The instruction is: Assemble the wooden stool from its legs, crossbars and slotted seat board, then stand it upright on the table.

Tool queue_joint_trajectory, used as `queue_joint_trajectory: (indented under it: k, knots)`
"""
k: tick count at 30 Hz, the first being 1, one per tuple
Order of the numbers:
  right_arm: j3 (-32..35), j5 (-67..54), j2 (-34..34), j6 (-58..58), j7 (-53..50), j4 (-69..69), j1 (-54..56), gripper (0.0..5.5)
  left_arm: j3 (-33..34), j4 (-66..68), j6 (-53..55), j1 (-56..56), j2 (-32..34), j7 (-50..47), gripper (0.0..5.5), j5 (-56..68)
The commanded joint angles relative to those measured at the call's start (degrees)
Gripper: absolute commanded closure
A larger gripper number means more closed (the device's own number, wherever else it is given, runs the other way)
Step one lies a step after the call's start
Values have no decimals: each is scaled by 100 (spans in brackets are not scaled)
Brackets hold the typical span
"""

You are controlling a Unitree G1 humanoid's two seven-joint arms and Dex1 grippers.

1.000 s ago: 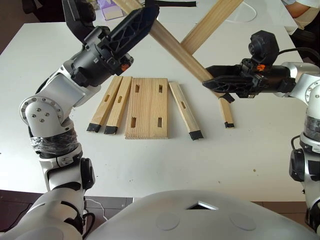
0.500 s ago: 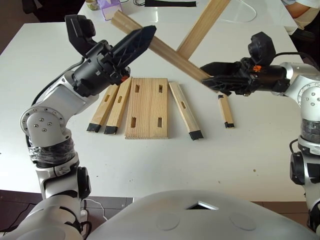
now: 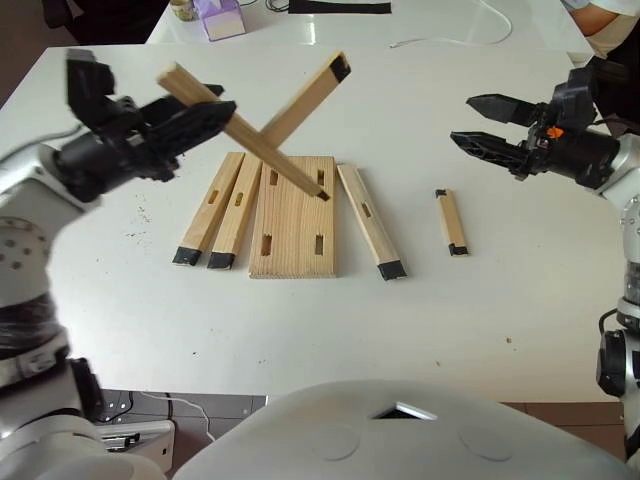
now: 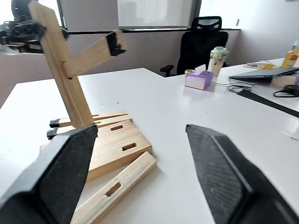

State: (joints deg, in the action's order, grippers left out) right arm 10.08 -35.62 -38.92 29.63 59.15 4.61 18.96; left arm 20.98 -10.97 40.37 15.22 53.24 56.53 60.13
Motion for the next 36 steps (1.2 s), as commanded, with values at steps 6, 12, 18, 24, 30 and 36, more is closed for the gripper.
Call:
queue_joint_trajectory:
  k: [6, 12, 18, 24, 30, 36]
  knots:
    - [298, -23, 397, -200, -805, 663, -760, 205, -1263, 1144, -1286, 498, 896, 2608, 346, -1913]
    - [130, -60, 423, -158, -752, 503, -437, 205, -1376, 1212, -1458, 593, 755, 2890, 346, -2090]
    - [205, -122, 425, -137, -793, 592, -558, 205, -1225, 1056, -1311, 637, 859, 3060, 346, -1933]
    - [282, -177, 495, -127, -945, 698, -733, 205, -1271, 1080, -1200, 828, 914, 3260, 346, -1992]
    - [274, -262, 539, -102, -1042, 716, -762, 205, -1461, 1104, -1232, 813, 843, 3472, 346, -2142]
    - [220, -295, 526, -96, -1047, 670, -677, 205, -1527, 857, -1280, 515, 747, 3470, 346, -2148]
